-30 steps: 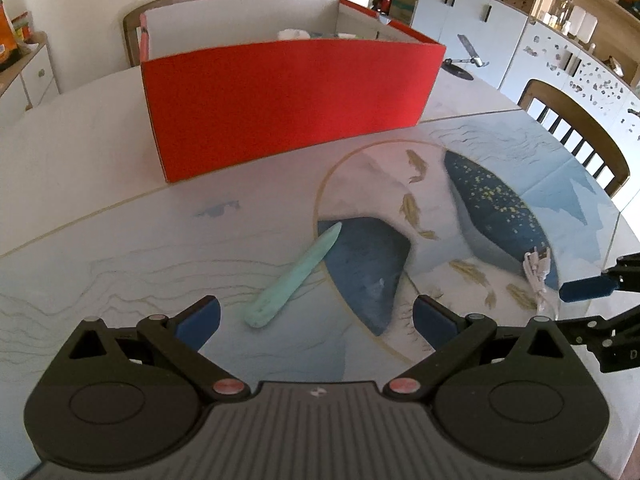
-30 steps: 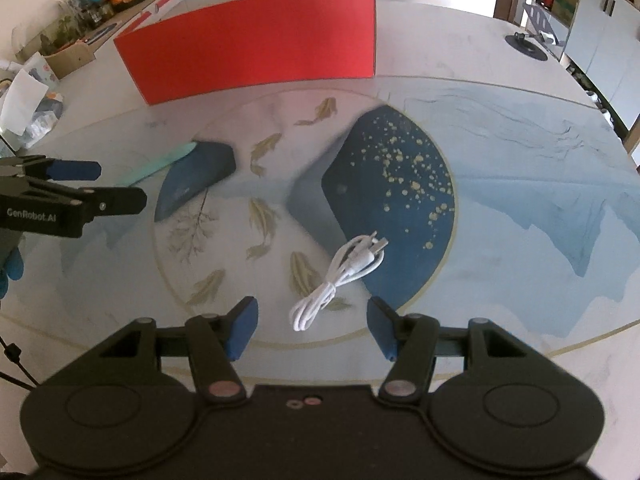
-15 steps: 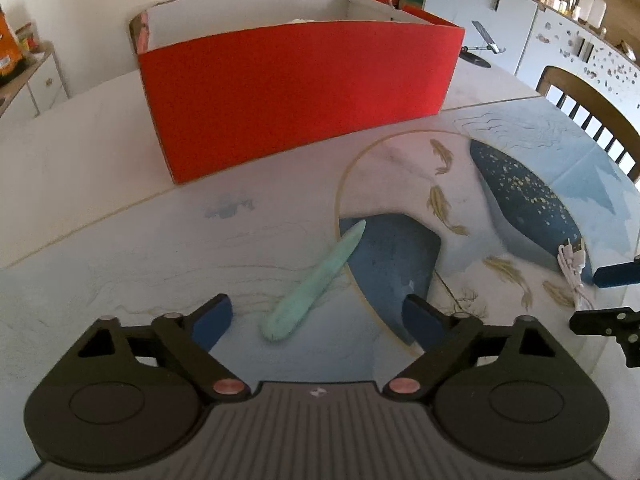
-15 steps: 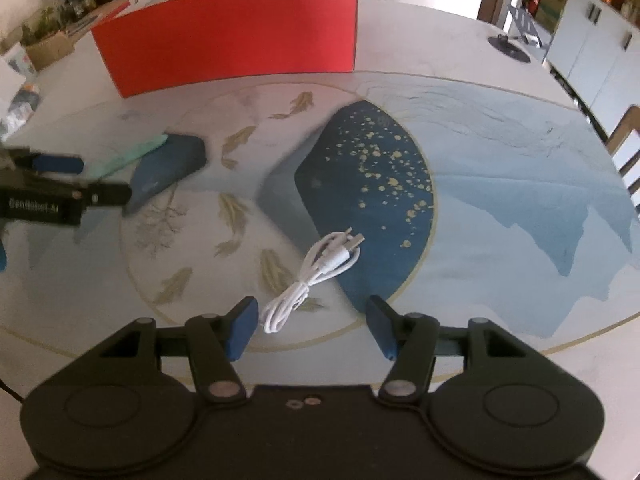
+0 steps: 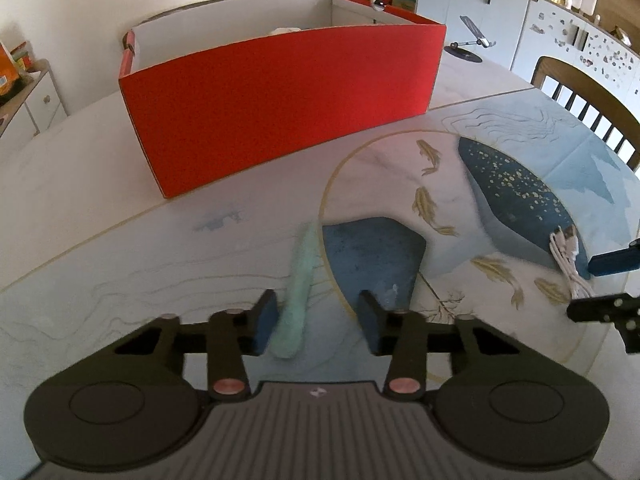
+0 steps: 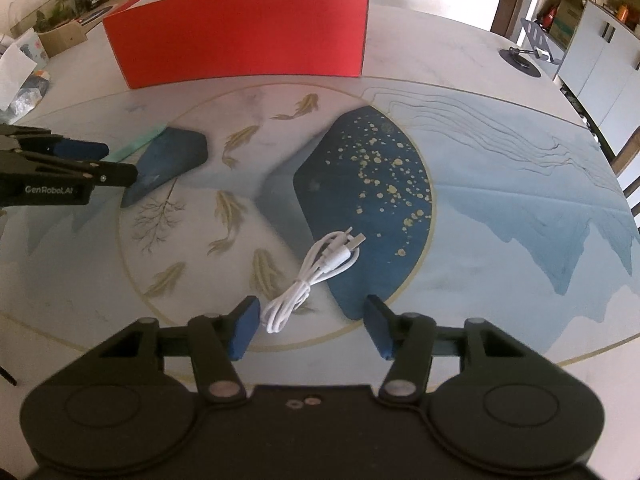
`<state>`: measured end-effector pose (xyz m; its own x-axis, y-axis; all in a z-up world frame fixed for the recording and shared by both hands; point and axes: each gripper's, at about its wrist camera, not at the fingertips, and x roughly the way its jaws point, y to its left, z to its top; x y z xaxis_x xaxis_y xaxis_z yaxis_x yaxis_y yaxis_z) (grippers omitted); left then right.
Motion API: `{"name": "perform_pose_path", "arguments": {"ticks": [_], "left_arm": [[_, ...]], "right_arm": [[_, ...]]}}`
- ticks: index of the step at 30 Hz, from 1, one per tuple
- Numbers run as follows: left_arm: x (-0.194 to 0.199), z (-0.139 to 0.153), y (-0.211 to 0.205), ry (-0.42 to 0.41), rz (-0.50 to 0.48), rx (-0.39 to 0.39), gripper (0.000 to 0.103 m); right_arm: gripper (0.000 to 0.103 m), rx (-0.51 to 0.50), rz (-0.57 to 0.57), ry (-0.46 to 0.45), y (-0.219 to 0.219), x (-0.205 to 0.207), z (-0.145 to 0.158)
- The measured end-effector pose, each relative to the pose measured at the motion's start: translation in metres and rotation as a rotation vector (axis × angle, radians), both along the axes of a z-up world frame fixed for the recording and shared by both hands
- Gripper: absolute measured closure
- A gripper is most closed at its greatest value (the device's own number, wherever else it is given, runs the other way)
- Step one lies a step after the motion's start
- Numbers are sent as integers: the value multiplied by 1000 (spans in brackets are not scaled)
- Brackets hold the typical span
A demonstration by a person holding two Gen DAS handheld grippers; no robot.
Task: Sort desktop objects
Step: 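Grasp mint-green stick with left gripper while right gripper grasps white USB cable, then lift green stick and white cable with both grippers and carry over red box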
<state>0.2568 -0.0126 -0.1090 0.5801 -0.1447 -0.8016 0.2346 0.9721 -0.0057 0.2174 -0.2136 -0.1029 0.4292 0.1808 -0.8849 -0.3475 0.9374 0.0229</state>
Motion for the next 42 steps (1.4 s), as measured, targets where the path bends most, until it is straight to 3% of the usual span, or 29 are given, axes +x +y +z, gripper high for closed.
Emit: {"name": "perform_pose_path", "arguments": {"ticks": [9, 12, 15, 31, 42], "left_arm": [[0, 1, -3, 6, 1, -10, 79], [1, 1, -1, 8, 24, -18, 89], [3, 2, 3, 19, 45, -46, 89], [-8, 13, 7, 30, 78, -91, 90], [-24, 39, 8, 1, 83, -122, 90]], "right_arm": [[82, 6, -13, -11, -6, 4, 1], [84, 9, -18, -12, -6, 5, 1], [90, 12, -24, -10, -7, 6, 1], [92, 97, -24, -21, -11, 4, 19], [93, 132, 18, -51, -4, 2, 39]]}}
